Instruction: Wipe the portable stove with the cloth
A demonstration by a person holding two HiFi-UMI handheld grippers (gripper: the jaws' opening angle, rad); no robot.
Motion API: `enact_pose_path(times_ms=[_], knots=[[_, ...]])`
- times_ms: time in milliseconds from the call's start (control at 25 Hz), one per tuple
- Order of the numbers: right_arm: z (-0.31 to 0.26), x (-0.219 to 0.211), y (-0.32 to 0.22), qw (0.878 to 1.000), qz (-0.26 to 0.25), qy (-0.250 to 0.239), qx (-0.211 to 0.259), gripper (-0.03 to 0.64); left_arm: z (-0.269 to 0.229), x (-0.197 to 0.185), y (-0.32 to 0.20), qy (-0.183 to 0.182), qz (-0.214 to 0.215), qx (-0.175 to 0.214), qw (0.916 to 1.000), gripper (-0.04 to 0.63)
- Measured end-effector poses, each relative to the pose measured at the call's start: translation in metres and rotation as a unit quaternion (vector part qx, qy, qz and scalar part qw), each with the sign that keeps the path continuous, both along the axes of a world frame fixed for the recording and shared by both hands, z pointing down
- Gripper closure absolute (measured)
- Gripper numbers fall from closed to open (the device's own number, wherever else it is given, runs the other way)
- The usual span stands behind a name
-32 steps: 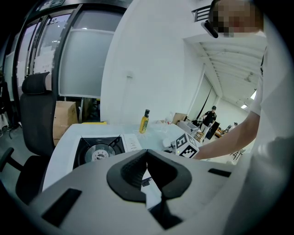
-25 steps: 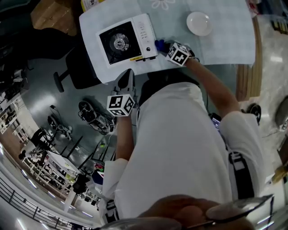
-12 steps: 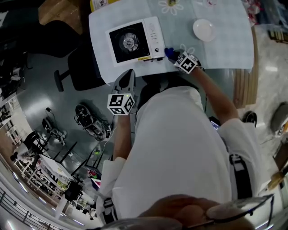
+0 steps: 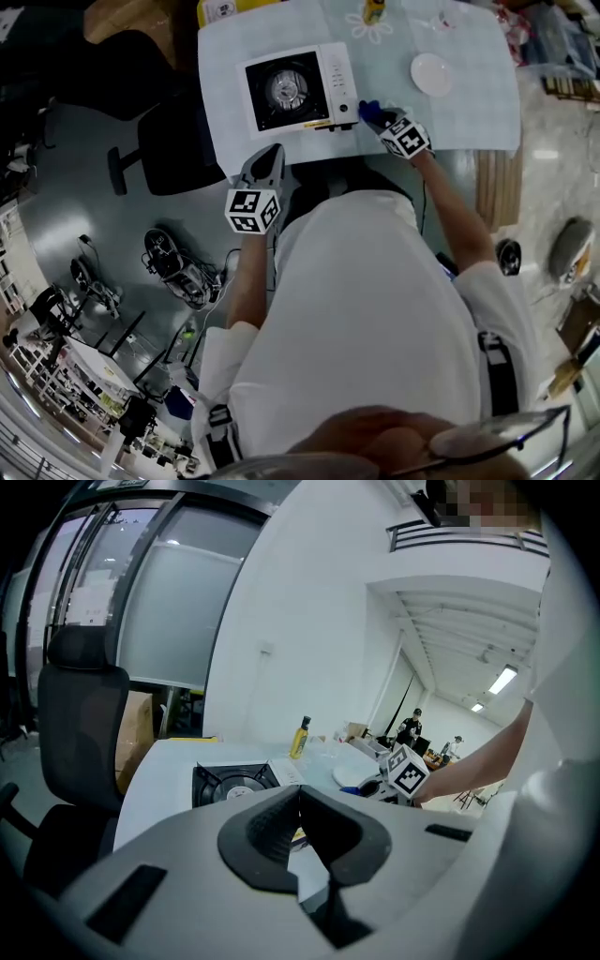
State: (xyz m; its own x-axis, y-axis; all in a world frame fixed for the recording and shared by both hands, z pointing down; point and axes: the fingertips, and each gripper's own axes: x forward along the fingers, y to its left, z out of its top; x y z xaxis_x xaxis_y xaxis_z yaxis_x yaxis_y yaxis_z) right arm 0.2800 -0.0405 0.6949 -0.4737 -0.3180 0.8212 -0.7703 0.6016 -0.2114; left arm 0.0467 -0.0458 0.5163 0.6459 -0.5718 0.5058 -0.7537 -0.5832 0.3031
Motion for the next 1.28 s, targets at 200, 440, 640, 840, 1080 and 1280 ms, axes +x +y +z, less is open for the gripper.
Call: enact_pose_path(times_ms=[200, 440, 640, 840, 1080, 1280], knots=[[-0.021, -0.001, -0.013, 0.999, 0.023, 0.02, 0.017, 0.488, -0.004, -0.02, -0.001, 0.017, 0.009, 0.001, 0.9998, 0.563], [-0.033, -0.015, -0.025, 0.998, 0.031, 0.041, 0.026, 0.488, -0.002, -0.045, -0.004, 0.035, 0.02, -0.002, 0.9992, 0.563], [-0.04, -0.028, -0.038, 0.997, 0.046, 0.055, 0.033, 0.488, 0.001, -0.068, -0.011, 0.044, 0.034, -0.004, 0.9984, 0.563], [-0.048, -0.033, -0.057, 0.994, 0.061, 0.077, 0.04, 0.488, 0.004, -0.092, -0.025, 0.051, 0.034, -0.004, 0.9981, 0.563], [-0.062, -0.03, -0.088, 0.991, 0.101, 0.078, 0.046, 0.488, 0.003, -0.1, -0.045, 0.054, 0.044, 0.004, 0.9976, 0.563], [-0.069, -0.027, -0.118, 0.99, 0.109, 0.075, 0.039, 0.488, 0.002, -0.102, -0.063, 0.06, 0.034, 0.0, 0.9976, 0.563]])
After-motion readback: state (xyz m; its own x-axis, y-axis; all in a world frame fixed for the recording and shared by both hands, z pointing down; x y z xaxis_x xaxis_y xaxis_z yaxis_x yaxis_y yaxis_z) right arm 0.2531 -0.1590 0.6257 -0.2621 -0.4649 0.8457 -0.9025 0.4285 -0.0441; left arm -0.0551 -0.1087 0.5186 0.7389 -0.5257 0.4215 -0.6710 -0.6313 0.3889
